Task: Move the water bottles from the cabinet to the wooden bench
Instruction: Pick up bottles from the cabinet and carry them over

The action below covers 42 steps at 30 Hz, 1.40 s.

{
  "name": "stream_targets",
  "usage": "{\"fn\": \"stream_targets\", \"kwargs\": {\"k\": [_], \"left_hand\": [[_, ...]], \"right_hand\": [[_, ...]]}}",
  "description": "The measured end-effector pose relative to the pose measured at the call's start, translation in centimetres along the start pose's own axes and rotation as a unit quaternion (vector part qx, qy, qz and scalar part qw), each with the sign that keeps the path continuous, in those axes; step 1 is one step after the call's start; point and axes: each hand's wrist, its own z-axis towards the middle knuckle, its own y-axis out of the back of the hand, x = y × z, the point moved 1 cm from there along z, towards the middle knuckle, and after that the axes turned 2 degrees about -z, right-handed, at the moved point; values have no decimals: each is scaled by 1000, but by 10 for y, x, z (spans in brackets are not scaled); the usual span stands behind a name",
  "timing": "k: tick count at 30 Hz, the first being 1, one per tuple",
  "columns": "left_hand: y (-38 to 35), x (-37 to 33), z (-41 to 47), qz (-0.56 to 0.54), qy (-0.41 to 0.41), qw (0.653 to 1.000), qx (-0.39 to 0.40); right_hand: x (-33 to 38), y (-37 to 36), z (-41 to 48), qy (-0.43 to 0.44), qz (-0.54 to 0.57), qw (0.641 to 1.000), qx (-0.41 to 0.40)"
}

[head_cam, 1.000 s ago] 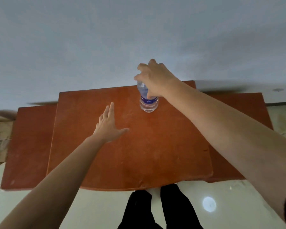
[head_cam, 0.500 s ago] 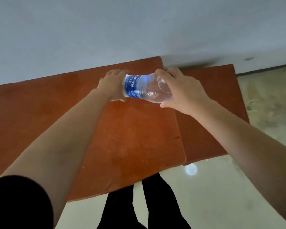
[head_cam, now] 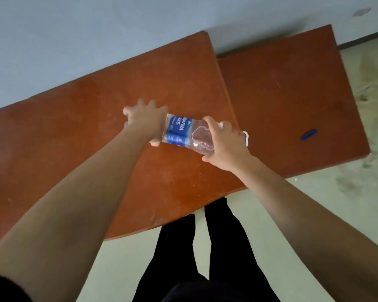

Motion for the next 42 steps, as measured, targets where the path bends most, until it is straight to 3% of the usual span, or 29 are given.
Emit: {"fn": "stream_targets", "kwargs": {"k": [2,4,10,14,19,22,26,32,37,42], "left_hand": [[-24,-5,-23,-18,18,998,53],[-53,-9,-48,-42,45,997,54],[-87,-15,-66,-90,83,993,1],[-93,-10,-58,-98,66,992,-36],[-118,-13,-77,-128,55,980,-143],[-123,-9,-89,-116,-2,979,-167],[-132,1,-115,-12,-115,985,-125],[-176,-21,-188,55,-256,963,-70],[-160,-70,-250,85,-363,916,-147],[-113,-149,-344,119,-466,828,-287]], "right_hand": [[6,-6,-10,4,0,1000,9],[9,-19,-19,30,-20,999,-8],[12,-48,-27,50,-18,993,-106],[14,-50,-23,43,-24,993,-110],[19,-54,-41,42,-50,987,-148],[35,-62,-72,-21,-74,988,-131],[76,-97,-141,-152,2,985,-82],[114,-135,-271,-277,26,960,-4],[111,-136,-368,-387,45,919,-54],[103,-130,-485,-504,71,841,-183]]}}
